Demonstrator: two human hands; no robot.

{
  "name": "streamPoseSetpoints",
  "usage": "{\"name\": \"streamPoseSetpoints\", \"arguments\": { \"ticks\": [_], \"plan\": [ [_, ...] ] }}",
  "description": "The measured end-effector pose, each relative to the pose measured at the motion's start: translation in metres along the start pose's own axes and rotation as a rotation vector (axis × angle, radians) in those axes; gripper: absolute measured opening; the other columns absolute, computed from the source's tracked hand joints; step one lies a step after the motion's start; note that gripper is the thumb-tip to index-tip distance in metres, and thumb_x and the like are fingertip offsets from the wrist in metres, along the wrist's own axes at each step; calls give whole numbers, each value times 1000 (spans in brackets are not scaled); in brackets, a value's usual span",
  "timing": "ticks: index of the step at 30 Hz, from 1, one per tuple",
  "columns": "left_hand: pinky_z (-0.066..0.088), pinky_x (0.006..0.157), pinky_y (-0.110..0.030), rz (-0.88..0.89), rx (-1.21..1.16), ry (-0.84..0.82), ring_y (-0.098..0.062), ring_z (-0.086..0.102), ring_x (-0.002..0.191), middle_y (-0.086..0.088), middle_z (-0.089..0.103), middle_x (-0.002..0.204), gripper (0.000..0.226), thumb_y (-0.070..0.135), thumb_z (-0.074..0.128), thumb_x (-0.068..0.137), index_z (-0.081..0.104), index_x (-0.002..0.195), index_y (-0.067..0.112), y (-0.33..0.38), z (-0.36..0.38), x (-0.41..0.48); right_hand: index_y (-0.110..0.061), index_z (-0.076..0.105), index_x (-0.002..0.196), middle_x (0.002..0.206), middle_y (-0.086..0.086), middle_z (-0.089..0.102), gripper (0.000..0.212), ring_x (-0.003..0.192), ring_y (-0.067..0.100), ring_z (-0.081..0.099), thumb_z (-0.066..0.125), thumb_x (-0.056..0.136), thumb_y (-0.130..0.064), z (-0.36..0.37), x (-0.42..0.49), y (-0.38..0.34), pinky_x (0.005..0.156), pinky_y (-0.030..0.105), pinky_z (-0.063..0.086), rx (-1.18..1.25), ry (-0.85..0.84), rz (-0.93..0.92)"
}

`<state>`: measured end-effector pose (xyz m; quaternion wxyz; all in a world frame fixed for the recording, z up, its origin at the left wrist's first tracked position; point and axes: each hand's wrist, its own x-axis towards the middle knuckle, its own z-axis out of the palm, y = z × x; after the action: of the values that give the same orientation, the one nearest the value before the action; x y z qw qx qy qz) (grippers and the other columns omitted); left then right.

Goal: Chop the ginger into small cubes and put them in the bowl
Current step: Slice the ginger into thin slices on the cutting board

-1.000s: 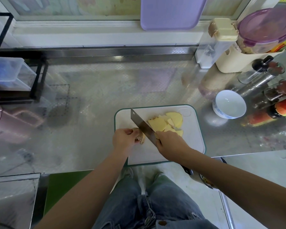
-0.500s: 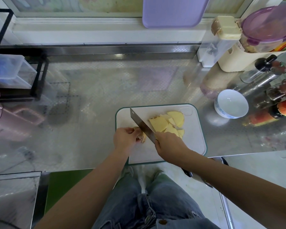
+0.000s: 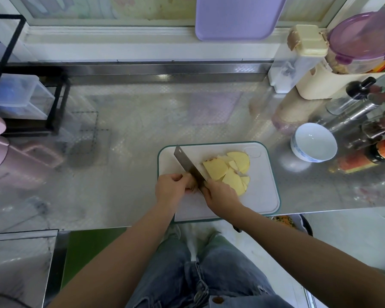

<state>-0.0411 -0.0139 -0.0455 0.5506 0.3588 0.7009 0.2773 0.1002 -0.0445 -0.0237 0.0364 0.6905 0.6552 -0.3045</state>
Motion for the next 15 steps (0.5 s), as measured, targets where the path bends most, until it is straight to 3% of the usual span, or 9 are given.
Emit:
{"name": "streamPoseSetpoints", "arguments": {
  "ticks": [3, 5, 7, 10, 12, 15],
  "plan": [
    [60, 72, -34, 4, 15, 8, -12, 70, 70, 12, 71, 64, 15, 32, 72, 84, 74, 70, 30, -2, 0, -3, -14, 51, 89, 76, 4, 54, 23, 69, 21, 54, 39, 102, -29, -11, -1, 2, 60, 29, 41, 67, -7, -10],
    [60, 72, -31, -4, -9, 6, -11, 71, 70, 13, 71, 65, 8, 27, 73, 84, 76, 85, 20, -1, 1, -4, -14, 53, 91, 76, 5, 56, 23, 68, 21, 54, 38, 101, -28, -20, -4, 2, 59, 28, 40, 71, 17, -21],
    [60, 77, -36, -20, -26, 14, -16, 72, 73, 9, 71, 69, 4, 22, 75, 82, 75, 78, 22, 1, 2, -4, -14, 51, 89, 75, 5, 56, 23, 65, 20, 52, 38, 101, -29, -30, -9, 1, 54, 26, 36, 48, 43, -38],
    [59, 80, -41, -30, -28, 21, -19, 72, 72, 2, 72, 74, 16, 19, 78, 79, 69, 66, 26, 3, 1, -4, -15, 45, 84, 74, 6, 54, 22, 62, 20, 49, 39, 100, -29, -43, -16, -1, 48, 26, 27, 9, 46, -81],
    [59, 80, -43, -27, -21, 21, -19, 72, 70, -1, 73, 77, 12, 19, 78, 78, 69, 70, 21, 3, 1, -3, -15, 43, 81, 75, 6, 53, 25, 63, 22, 49, 39, 101, -30, -49, -20, -4, 49, 27, 29, -4, 21, -95],
    [60, 78, -42, -21, -34, 24, -15, 71, 61, 6, 72, 65, 19, 17, 79, 77, 68, 64, 24, 3, 1, -3, -16, 45, 79, 73, 4, 53, 30, 63, 22, 50, 38, 102, -34, -53, -24, -8, 54, 29, 34, -8, -20, -96]
  ]
}}
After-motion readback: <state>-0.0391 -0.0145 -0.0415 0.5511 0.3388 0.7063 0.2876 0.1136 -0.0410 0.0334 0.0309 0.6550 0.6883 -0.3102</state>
